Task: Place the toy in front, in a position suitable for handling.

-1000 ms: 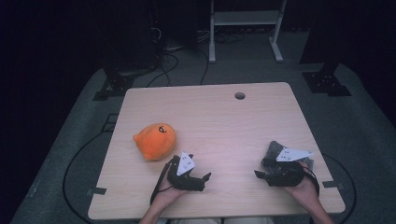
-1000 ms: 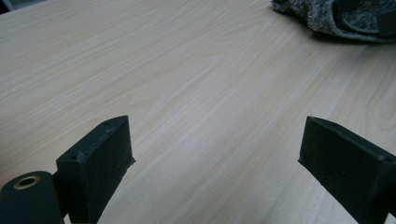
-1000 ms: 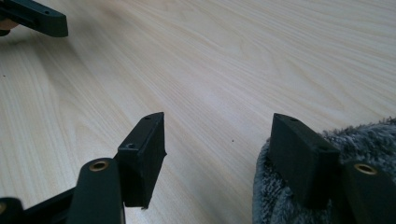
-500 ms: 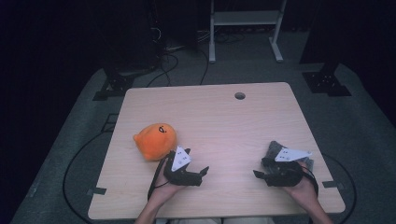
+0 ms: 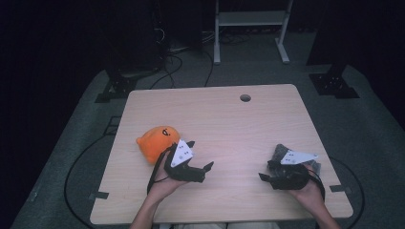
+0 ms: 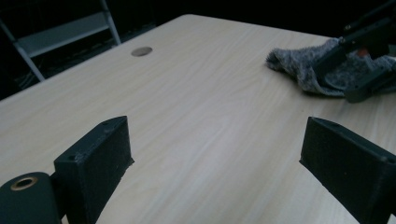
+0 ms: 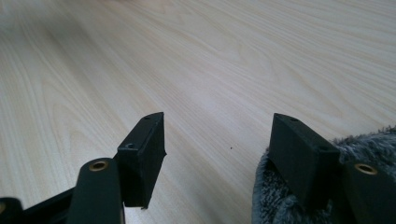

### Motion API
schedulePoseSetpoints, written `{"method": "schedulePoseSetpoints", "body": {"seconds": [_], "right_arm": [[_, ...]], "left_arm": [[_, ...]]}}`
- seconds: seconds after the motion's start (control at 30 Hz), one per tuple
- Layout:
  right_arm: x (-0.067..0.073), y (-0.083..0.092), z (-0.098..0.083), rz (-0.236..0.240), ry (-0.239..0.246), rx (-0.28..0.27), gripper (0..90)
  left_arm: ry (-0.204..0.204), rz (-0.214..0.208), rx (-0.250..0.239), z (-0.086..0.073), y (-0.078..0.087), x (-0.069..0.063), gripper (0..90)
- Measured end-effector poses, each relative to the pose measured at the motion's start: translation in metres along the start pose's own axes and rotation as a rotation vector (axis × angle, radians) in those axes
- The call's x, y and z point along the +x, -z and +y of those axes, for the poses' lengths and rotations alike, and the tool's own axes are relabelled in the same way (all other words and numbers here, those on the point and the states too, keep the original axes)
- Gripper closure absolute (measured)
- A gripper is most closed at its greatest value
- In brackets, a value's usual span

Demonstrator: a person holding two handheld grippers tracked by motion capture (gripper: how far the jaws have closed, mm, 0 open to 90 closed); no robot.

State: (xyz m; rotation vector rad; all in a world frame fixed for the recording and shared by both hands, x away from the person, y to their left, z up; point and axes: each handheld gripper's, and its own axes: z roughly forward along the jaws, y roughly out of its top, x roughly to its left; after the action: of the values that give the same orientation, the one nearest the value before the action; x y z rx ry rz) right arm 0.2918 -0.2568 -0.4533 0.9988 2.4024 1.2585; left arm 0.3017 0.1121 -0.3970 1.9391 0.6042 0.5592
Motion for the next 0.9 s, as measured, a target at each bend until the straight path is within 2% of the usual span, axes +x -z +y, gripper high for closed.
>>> {"method": "schedulePoseSetpoints", "body": {"seconds": [0.23, 0.33, 0.4, 0.5, 0.67, 0.73, 0.9], "right_arm": [[0.001, -0.001, 0.0, -0.002, -0.001, 0.009, 34.5], [0.0, -0.002, 0.0, -0.006, -0.001, 0.01, 33.6], [0.0, -0.002, -0.001, -0.01, -0.003, 0.015, 33.5], [-0.001, -0.003, -0.001, -0.012, -0.006, 0.013, 33.4], [-0.001, -0.003, -0.001, -0.013, -0.006, 0.014, 33.5], [-0.001, -0.003, -0.001, -0.014, -0.007, 0.014, 33.6], [0.0, -0.003, -0.001, -0.011, -0.005, 0.017, 33.6]], "left_arm": [[0.014, 0.034, -0.035, 0.01, 0.014, 0.023, 7.9], [0.005, 0.084, -0.028, 0.012, 0.019, 0.034, 7.8], [0.015, 0.097, -0.03, 0.011, 0.022, 0.042, 7.6], [0.029, 0.125, -0.025, 0.006, 0.028, 0.052, 7.5], [0.032, 0.22, -0.004, -0.006, 0.04, 0.07, 7.3], [0.06, 0.232, -0.007, -0.014, 0.044, 0.078, 7.3], [0.064, 0.306, 0.009, -0.03, 0.047, 0.09, 7.6]]}}
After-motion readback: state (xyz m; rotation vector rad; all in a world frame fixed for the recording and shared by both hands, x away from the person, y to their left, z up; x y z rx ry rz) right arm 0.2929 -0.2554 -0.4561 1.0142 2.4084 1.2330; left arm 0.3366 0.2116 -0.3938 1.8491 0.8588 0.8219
